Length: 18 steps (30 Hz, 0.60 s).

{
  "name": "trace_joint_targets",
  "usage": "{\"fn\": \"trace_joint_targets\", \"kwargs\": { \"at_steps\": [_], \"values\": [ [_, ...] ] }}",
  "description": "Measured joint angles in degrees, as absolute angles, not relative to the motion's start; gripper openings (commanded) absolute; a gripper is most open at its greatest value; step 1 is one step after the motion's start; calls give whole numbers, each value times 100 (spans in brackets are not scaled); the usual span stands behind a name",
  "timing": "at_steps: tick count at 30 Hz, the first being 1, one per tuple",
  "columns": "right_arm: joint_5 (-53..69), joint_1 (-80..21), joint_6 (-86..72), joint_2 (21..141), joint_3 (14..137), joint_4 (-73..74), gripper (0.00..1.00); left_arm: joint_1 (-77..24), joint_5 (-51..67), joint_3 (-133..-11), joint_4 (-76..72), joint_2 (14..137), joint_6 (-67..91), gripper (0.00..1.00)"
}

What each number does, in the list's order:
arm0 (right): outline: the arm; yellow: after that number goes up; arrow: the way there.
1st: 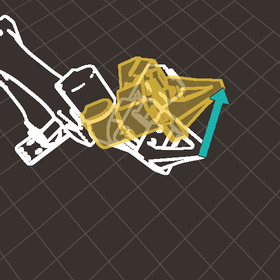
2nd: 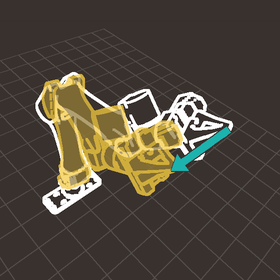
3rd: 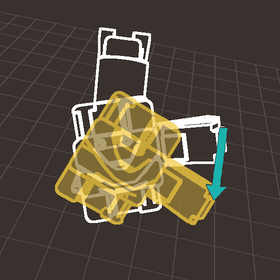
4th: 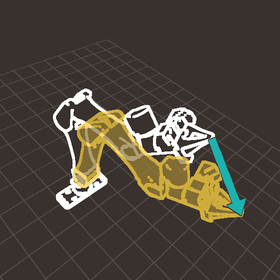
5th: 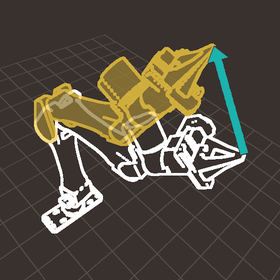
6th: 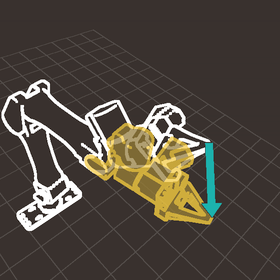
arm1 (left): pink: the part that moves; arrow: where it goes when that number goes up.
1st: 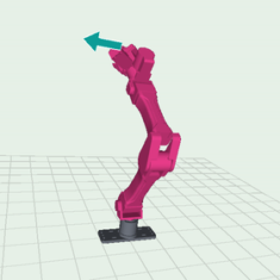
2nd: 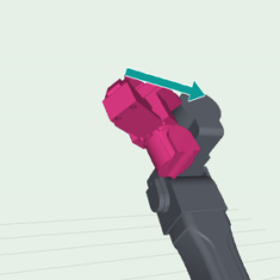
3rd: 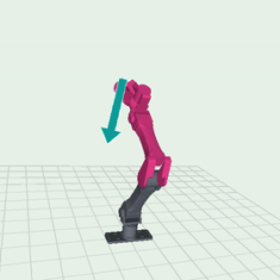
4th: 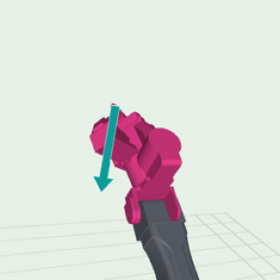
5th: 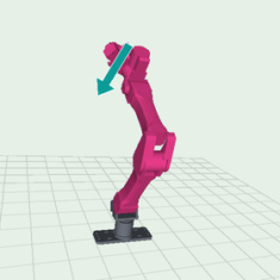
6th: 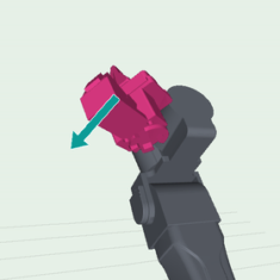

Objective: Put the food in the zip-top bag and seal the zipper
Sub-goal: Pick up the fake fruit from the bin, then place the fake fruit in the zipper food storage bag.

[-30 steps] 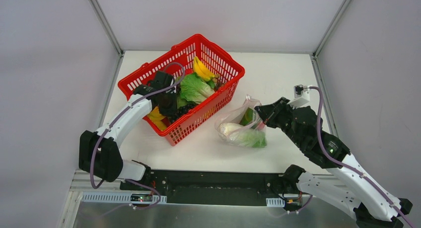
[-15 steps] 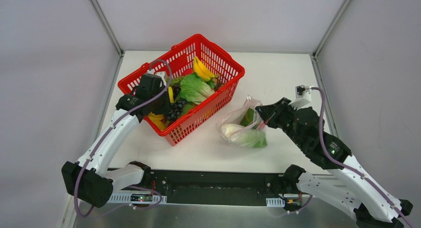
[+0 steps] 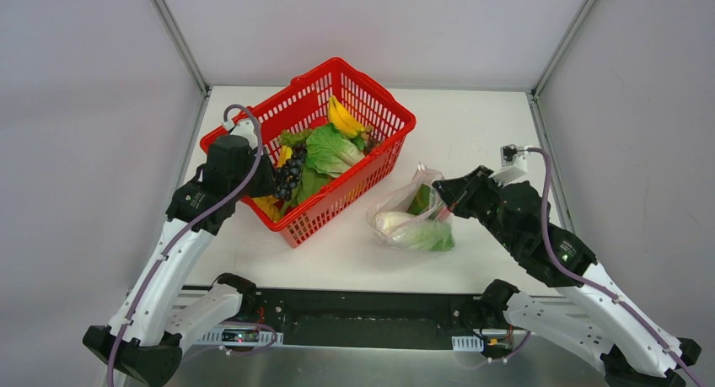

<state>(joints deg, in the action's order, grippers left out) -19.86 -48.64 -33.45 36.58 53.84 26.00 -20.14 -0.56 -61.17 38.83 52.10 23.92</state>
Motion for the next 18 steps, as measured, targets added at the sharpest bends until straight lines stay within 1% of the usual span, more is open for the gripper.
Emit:
{"fn": "trace_joint_targets", "kwargs": {
  "at_steps": [11, 18],
  "values": [
    [-1638, -4864, -3334, 3835, 5384, 2598, 3, -2014, 21, -6361, 3924, 4786, 2613, 0],
    [-1396, -4864, -3295, 3990, 5384, 2596, 3, -2014, 775, -6737, 3741, 4637, 2908, 0]
  ]
}}
